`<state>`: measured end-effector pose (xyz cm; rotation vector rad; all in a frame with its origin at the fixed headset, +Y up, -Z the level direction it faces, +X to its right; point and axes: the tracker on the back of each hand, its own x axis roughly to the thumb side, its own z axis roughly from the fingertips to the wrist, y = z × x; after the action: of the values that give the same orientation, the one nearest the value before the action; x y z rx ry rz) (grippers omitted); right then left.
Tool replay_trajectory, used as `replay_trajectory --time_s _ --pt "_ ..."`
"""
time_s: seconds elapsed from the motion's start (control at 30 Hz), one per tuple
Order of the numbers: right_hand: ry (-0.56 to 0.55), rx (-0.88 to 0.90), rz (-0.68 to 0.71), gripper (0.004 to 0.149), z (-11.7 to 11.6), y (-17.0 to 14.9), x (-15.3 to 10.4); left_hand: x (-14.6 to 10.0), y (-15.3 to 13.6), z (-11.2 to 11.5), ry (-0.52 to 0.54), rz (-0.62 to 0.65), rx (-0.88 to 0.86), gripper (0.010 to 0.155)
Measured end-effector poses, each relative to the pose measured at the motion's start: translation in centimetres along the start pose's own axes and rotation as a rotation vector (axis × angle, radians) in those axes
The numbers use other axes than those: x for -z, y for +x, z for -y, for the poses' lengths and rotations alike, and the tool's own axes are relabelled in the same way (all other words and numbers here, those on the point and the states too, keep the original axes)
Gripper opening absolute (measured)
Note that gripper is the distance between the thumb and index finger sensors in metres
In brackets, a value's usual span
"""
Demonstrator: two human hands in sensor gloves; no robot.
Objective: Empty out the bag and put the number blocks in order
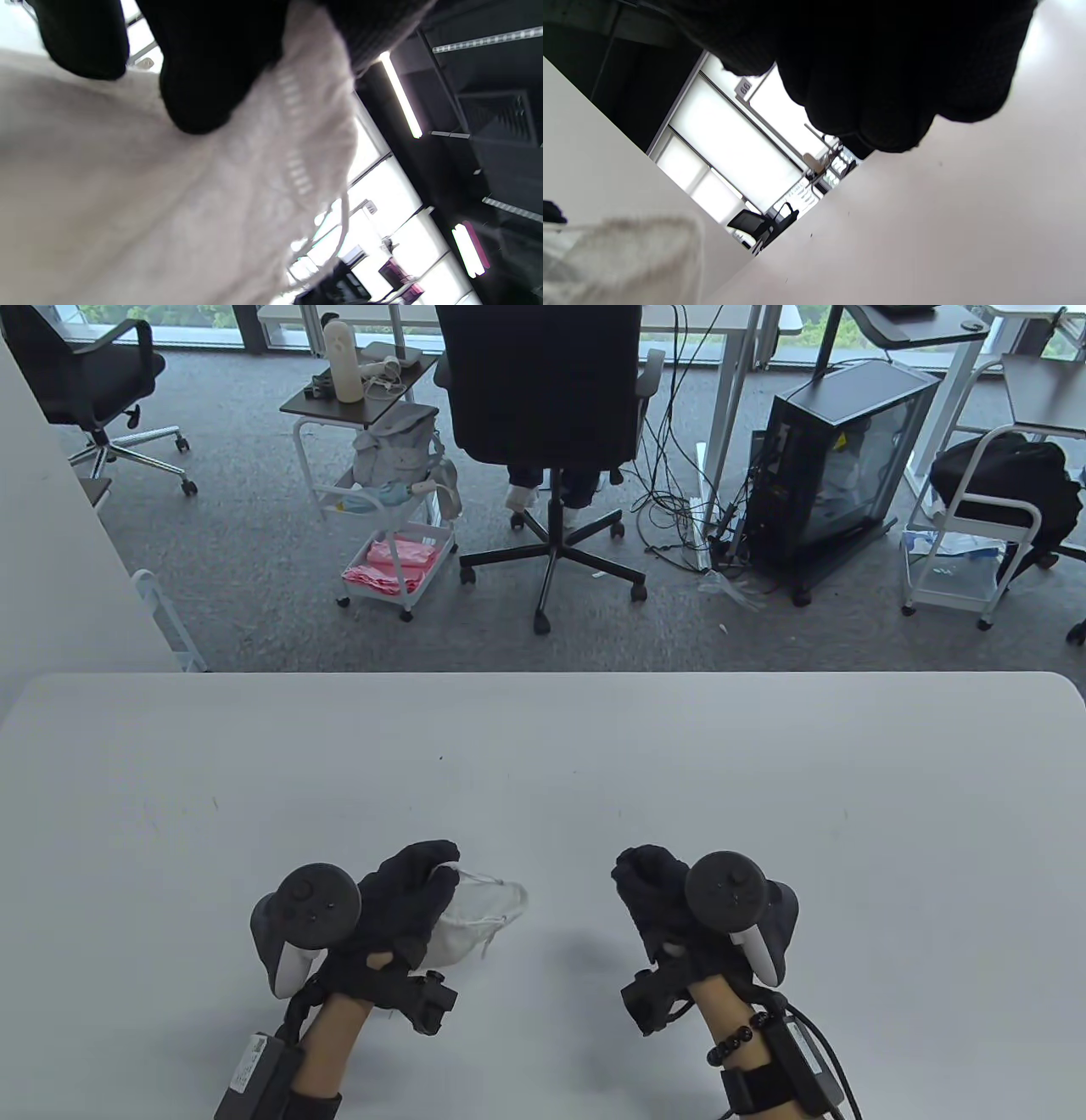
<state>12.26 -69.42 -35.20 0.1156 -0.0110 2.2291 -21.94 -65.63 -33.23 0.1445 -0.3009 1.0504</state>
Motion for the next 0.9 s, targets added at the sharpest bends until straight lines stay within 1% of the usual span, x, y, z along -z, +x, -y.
replay_trajectory --time_s 0.03,0.07,0.1,0.13,0.17,0.2,0.27,0.33,0.37,0.43,0.47,0.53,0.6,0.67,0.77,0.83,0.87,0.9 --pt "0.059 0.063 -0.039 0.047 -0.8 -0.7 0.4 0.1 -0.4 0.0 -0.023 0.014 -0.088 0.041" --pt "0.149 0.144 -0.047 0.053 -1.7 -1.5 0.9 0.3 -0.8 0.2 -0.056 0.035 -0.187 0.041" --pt "0.209 0.199 -0.047 0.058 -2.2 -2.0 1.2 0.4 -1.0 0.4 -0.080 0.047 -0.252 0.041" --pt "0.292 0.305 -0.098 0.064 -3.1 -3.0 1.5 0.6 -1.2 0.9 -0.129 0.065 -0.366 0.041" --pt "0.362 0.430 -0.119 0.071 -4.0 -3.8 1.7 0.8 -1.3 1.5 -0.174 0.077 -0.452 0.041" --pt "0.439 0.552 -0.106 0.077 -5.0 -4.4 2.0 0.9 -1.2 2.0 -0.206 0.086 -0.517 0.041" --pt "0.656 0.850 -0.102 0.086 -7.4 -5.6 2.2 0.9 -0.9 3.4 -0.267 0.098 -0.666 0.041" --pt "0.867 1.113 -0.100 0.081 -9.5 -5.8 2.0 0.7 -0.6 4.4 -0.298 0.084 -0.736 0.042" --pt "0.907 1.173 -0.069 0.079 -9.8 -5.6 2.0 0.7 -0.7 4.7 -0.299 0.087 -0.739 0.042" --pt "0.845 1.105 -0.045 0.074 -9.5 -5.3 2.1 0.6 -0.8 4.9 -0.320 0.085 -0.788 0.042" --pt "0.790 0.999 0.005 0.072 -8.9 -5.2 2.4 0.5 -0.9 4.7 -0.306 0.083 -0.825 0.042" --pt "0.729 0.921 0.061 0.071 -8.0 -5.2 2.6 0.5 -1.3 4.3 -0.291 0.072 -0.850 0.043" --pt "0.722 0.941 0.071 0.070 -7.7 -5.0 2.5 0.6 -1.8 4.5 -0.299 0.052 -0.931 0.043" --pt "0.743 1.005 0.112 0.071 -7.9 -4.7 2.5 0.7 -2.3 4.9 -0.328 0.024 -1.024 0.043" --pt "0.727 1.059 0.144 0.070 -8.2 -4.1 2.4 0.7 -2.5 5.3 -0.336 0.001 -1.042 0.043" --pt "0.705 1.058 0.110 0.068 -8.2 -3.8 2.3 0.7 -2.5 5.3 -0.330 -0.006 -1.045 0.044" --pt "0.674 1.068 0.089 0.066 -8.1 -3.8 2.2 0.7 -2.5 5.3 -0.323 -0.009 -1.033 0.044" --pt "0.642 1.066 0.039 0.067 -8.1 -3.9 2.1 0.7 -2.6 5.2 -0.313 -0.008 -1.021 0.043"
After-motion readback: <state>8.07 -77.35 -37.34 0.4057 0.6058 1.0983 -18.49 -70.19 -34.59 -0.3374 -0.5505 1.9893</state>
